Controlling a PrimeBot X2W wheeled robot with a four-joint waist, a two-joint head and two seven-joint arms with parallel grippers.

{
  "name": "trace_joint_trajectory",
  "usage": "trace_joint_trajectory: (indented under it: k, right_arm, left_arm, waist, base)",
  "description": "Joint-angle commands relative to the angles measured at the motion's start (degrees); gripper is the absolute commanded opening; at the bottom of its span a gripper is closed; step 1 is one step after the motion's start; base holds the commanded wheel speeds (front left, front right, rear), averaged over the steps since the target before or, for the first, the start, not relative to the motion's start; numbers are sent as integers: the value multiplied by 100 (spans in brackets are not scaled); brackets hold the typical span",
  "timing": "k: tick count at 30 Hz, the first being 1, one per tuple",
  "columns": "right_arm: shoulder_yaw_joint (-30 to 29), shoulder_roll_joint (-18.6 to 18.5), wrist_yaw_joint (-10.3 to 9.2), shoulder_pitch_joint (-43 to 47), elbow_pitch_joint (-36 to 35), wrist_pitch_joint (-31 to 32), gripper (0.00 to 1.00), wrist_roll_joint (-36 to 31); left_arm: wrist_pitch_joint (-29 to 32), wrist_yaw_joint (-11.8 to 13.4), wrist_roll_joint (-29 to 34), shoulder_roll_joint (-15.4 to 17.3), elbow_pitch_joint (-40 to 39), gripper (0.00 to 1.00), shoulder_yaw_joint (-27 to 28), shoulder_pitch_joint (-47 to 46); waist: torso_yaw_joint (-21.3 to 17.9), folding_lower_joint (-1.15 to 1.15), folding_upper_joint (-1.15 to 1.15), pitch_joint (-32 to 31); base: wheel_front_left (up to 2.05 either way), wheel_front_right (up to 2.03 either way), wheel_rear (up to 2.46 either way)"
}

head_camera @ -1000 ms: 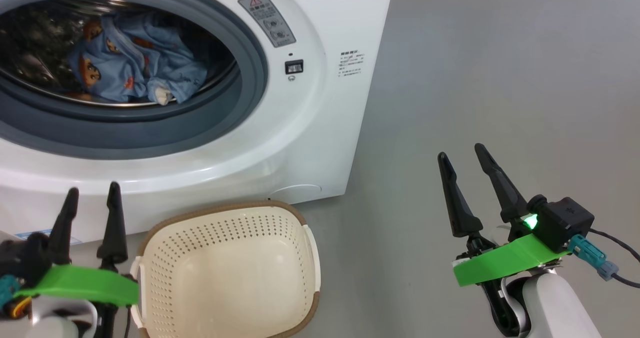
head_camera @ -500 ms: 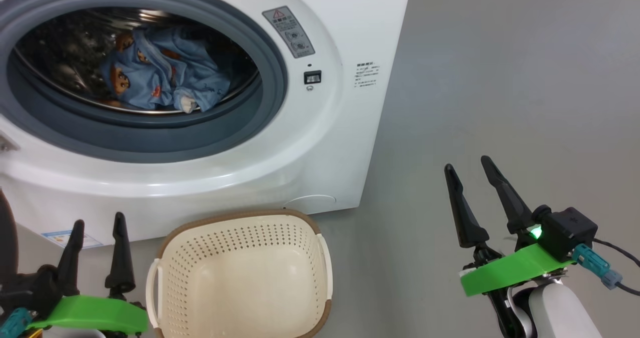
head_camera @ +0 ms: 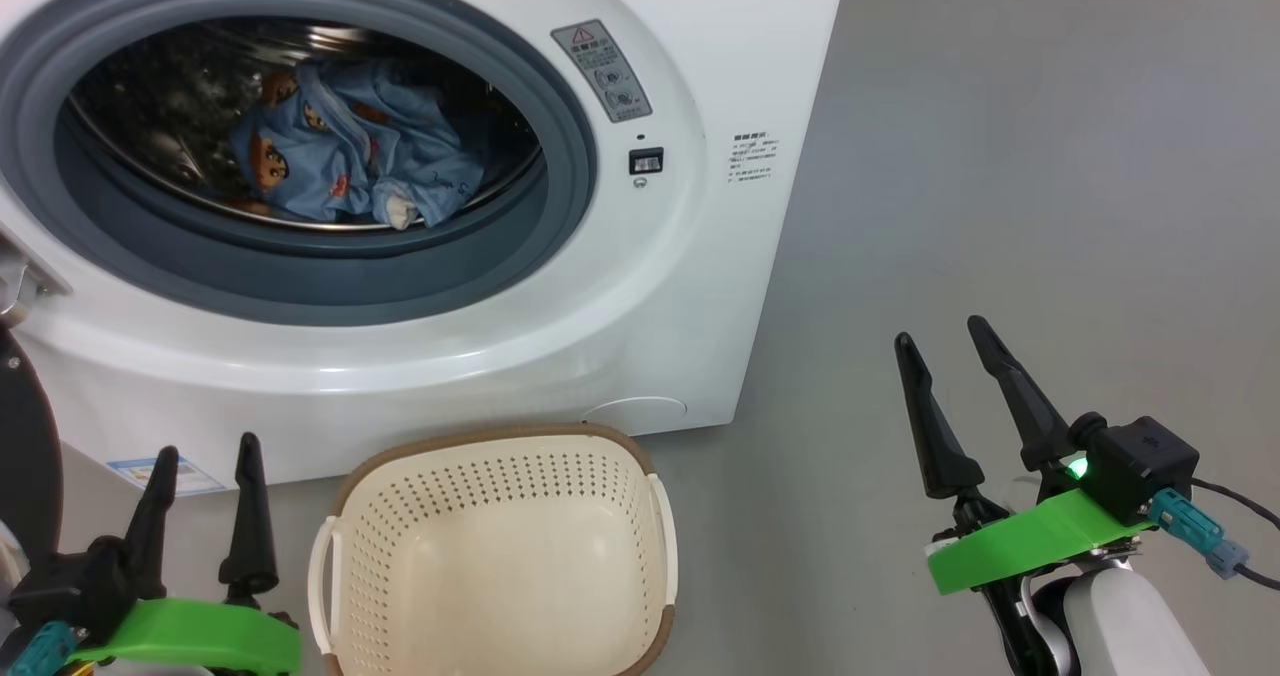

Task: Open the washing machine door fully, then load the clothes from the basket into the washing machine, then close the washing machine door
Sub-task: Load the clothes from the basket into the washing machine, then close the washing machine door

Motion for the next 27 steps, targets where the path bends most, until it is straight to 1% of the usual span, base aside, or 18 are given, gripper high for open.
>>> trace_joint_trajectory:
  k: [1,11,27]
  right_arm:
    - [141,-8,9,11,-112,-27,100,-3]
    - [179,-34,9,10,-91,-27,100,21]
    - [207,-61,9,43,-78,-27,100,57]
  left_arm:
    - [-36,-25,107,94,-86,100,253,-40]
    - [-36,-66,245,-18,-63,100,365,-53]
    - [-36,-99,261,-106,-74,100,413,-10]
  waist:
    - [0,0,0,-22]
    - [-2,0,0,-70]
    - [5,0,0,-168]
  base:
    - [0,0,0]
    - [0,0,0]
    - [0,0,0]
